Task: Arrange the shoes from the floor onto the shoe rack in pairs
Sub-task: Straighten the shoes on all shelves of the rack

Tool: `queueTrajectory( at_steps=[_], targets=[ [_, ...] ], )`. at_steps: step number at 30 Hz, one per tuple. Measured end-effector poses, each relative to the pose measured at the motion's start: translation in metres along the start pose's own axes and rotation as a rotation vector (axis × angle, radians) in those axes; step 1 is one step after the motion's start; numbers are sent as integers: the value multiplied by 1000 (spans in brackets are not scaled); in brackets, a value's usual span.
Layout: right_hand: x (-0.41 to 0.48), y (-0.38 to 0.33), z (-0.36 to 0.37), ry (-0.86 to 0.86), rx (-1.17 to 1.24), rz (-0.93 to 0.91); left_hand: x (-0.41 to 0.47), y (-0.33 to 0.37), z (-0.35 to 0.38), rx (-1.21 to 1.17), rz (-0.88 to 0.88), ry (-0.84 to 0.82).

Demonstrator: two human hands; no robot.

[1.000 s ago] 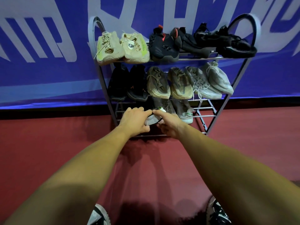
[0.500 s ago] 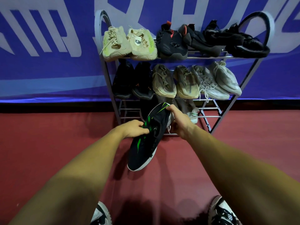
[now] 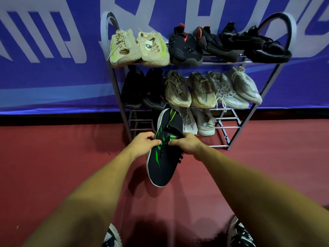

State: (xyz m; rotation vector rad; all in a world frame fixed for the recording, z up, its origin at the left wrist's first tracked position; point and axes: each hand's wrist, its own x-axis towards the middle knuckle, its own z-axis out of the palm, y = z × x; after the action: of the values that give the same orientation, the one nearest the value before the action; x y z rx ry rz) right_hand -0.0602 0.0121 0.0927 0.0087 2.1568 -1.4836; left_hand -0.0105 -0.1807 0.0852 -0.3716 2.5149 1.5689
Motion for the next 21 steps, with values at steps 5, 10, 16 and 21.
queueTrajectory(
  at_steps=[5,10,16,21],
  targets=[
    [6,11,10,58,-86,-20,-3,-1,1,-148,-71,6],
    [8,9,15,102,18,-5,-10,-6,-8,-137,-174,-16],
    [20,-1,34,136,147,5,-21,-13,-19,-198,-319,-86],
    [19,-19,45,101,251,-104,-11,-13,-32,-521,-353,102]
  ],
)
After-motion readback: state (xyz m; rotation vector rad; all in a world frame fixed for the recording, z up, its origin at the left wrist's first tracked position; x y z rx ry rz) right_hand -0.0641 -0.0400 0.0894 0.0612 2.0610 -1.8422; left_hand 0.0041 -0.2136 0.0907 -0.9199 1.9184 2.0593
